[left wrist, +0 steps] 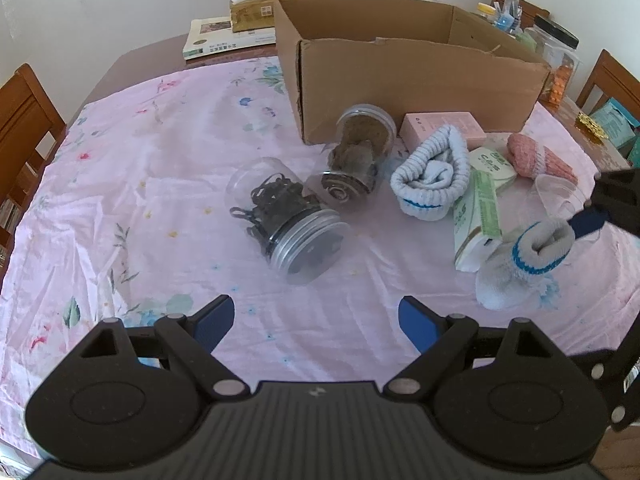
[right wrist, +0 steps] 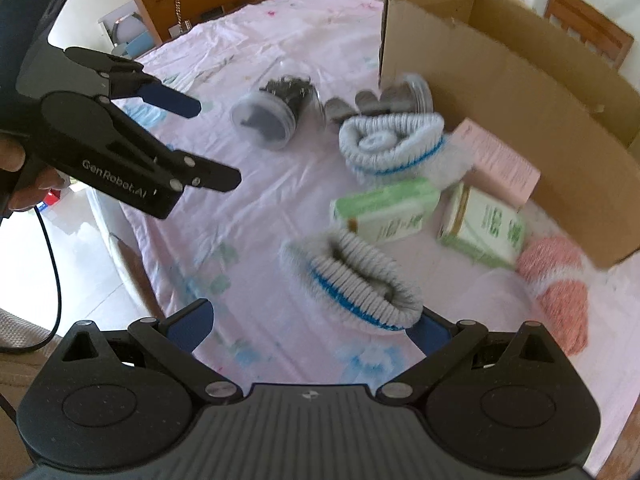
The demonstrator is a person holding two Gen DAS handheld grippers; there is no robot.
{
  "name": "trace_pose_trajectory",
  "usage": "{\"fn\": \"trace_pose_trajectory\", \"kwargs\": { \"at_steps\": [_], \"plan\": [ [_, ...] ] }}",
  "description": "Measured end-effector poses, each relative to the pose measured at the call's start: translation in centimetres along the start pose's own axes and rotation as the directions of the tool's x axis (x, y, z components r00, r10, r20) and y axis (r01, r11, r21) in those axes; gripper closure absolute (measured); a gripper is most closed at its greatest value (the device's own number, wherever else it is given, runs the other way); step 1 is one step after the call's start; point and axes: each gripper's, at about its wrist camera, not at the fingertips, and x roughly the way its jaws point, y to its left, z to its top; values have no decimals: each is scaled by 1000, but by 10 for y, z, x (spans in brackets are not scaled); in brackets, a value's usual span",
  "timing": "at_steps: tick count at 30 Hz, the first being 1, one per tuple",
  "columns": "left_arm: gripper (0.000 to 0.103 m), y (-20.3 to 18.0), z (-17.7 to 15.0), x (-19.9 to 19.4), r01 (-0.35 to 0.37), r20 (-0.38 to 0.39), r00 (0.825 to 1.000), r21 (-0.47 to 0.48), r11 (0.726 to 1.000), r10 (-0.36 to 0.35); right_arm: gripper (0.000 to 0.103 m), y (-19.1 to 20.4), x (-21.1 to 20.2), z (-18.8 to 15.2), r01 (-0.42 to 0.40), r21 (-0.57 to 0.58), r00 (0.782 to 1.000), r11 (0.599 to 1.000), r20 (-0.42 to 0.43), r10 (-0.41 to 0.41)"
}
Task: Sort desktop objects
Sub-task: 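Move the left tool toward the clear jar while the right tool approaches the white-and-blue sock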
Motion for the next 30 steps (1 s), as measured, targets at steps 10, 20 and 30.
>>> {"fn": "trace_pose_trajectory", "kwargs": {
  "at_steps": [10, 20, 30],
  "plan": [
    [14, -2, -4, -2, -1, -8, 1000, -1, 1000, 1, 0, -2, 8, 4, -26, 54, 1000, 998, 11, 26],
    [14, 7, -5, -4, -20, -9, 1000, -20, 1000, 20, 0, 5, 18, 23, 8, 12, 999, 1000, 35, -8],
    [14, 13, 8, 3, 0, 23, 1000, 88, 996, -2, 0, -1, 35, 18, -1, 77, 1000, 997, 12, 0]
  ]
}}
